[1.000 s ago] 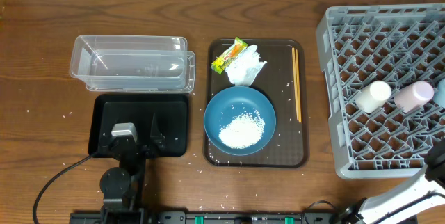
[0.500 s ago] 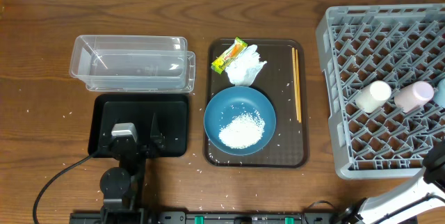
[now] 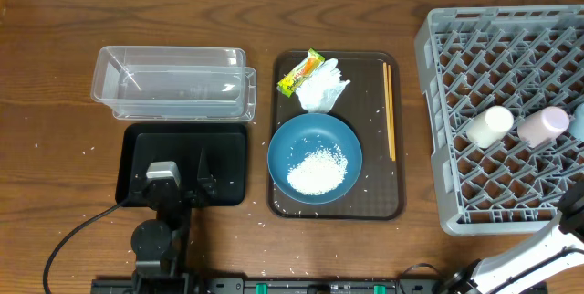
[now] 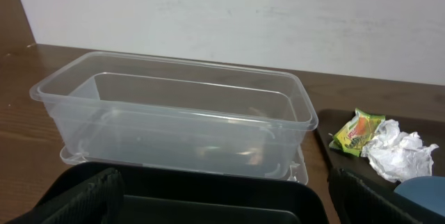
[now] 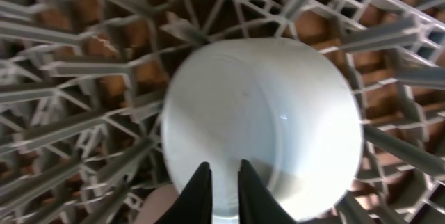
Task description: Sort waste into correct bins and load items into the dishwasher rack
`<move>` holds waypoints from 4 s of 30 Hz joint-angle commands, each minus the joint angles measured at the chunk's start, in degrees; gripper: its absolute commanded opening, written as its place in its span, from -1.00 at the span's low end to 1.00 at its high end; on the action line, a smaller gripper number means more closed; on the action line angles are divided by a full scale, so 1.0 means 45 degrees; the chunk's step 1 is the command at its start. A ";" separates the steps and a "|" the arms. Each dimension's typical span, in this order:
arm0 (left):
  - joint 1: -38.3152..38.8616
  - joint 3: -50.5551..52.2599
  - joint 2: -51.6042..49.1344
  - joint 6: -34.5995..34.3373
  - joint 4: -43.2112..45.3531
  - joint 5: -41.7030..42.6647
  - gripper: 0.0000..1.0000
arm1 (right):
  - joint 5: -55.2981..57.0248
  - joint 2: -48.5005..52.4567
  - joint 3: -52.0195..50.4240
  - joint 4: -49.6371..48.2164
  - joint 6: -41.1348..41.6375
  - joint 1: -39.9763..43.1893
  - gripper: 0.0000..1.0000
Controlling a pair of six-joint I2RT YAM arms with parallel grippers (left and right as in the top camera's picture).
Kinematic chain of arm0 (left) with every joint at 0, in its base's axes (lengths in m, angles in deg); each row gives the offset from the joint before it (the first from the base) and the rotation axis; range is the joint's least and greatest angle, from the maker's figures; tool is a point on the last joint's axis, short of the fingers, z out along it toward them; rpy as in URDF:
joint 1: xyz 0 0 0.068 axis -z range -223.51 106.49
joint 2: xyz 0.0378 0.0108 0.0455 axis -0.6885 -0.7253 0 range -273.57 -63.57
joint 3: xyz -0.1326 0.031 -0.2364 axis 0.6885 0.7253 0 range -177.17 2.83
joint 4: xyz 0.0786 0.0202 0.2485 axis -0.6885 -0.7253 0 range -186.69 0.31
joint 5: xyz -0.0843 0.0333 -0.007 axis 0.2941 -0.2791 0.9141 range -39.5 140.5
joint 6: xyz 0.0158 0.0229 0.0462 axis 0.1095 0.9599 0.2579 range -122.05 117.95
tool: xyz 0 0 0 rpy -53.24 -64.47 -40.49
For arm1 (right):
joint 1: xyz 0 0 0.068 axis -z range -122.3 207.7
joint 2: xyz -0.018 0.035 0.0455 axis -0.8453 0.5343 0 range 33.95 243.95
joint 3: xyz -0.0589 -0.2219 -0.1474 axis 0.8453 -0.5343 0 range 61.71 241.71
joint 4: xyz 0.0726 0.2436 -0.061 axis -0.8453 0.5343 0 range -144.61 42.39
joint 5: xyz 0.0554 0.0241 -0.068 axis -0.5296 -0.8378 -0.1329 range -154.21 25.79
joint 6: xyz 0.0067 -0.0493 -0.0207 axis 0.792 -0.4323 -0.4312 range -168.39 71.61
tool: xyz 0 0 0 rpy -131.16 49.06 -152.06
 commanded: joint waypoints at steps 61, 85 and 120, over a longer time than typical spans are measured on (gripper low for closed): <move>-0.0053 0.0243 0.0078 0.0073 -0.0457 -0.0155 0.93 | -0.1457 0.0199 0.0019 0.1452 -0.0947 -1.2157 -0.10; -0.0053 0.0243 0.0078 0.0073 -0.0457 -0.0155 0.93 | 0.0073 0.3007 0.0019 0.0486 -0.0155 -1.2721 -0.05; -0.0053 0.0243 0.0078 0.0073 -0.0457 -0.0155 0.93 | 0.0097 0.3424 -0.0529 0.0112 -0.0335 -1.3357 -0.97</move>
